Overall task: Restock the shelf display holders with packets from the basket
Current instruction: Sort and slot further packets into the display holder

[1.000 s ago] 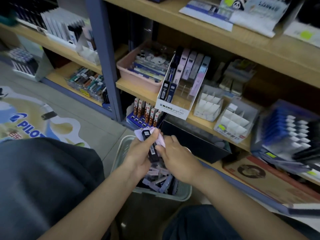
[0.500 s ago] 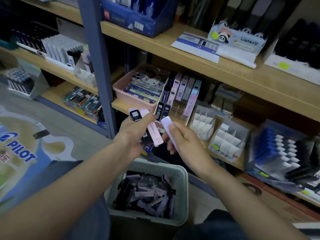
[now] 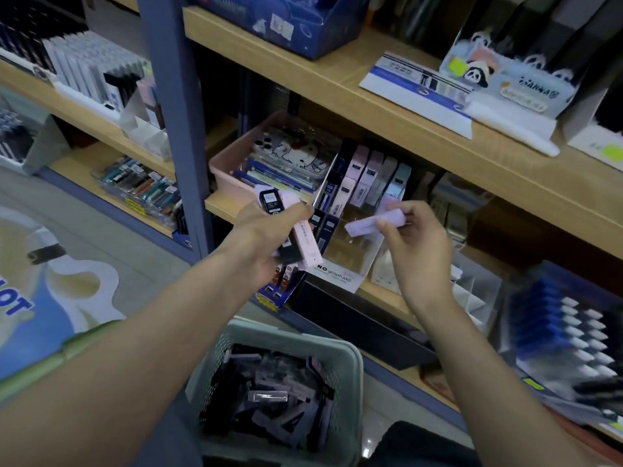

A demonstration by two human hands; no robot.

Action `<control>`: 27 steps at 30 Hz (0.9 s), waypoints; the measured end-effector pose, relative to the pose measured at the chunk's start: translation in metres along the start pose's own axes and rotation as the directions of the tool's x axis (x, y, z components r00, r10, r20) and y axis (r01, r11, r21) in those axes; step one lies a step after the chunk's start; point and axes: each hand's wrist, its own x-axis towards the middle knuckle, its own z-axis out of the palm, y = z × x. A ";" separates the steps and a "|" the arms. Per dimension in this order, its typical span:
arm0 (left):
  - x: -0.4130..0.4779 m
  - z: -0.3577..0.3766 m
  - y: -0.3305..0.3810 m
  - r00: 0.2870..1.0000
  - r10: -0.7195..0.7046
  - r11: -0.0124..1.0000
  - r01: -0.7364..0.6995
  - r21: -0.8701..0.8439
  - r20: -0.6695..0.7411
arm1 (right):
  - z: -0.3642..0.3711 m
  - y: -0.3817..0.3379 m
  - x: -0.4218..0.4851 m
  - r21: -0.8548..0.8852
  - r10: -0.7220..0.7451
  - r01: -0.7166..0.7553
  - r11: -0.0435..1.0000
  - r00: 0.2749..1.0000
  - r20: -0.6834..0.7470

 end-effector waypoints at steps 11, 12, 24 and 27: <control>0.024 0.000 0.001 0.998 -0.049 0.998 0.050 -0.031 0.040 | 0.032 0.012 0.040 -0.392 -0.073 0.093 0.915 0.995 0.067; 0.025 -0.001 0.002 0.998 -0.054 0.998 0.056 -0.032 0.042 | 0.034 0.013 0.043 -0.396 -0.076 0.097 0.913 0.995 0.069; 0.027 -0.004 0.003 0.994 -0.091 0.994 0.094 -0.058 0.062 | 0.046 0.020 0.051 -0.348 -0.063 0.102 0.932 0.990 0.123; 0.027 -0.002 0.002 0.993 -0.102 0.993 0.106 -0.057 0.065 | 0.046 0.022 0.052 -0.395 -0.116 0.145 0.907 0.988 0.097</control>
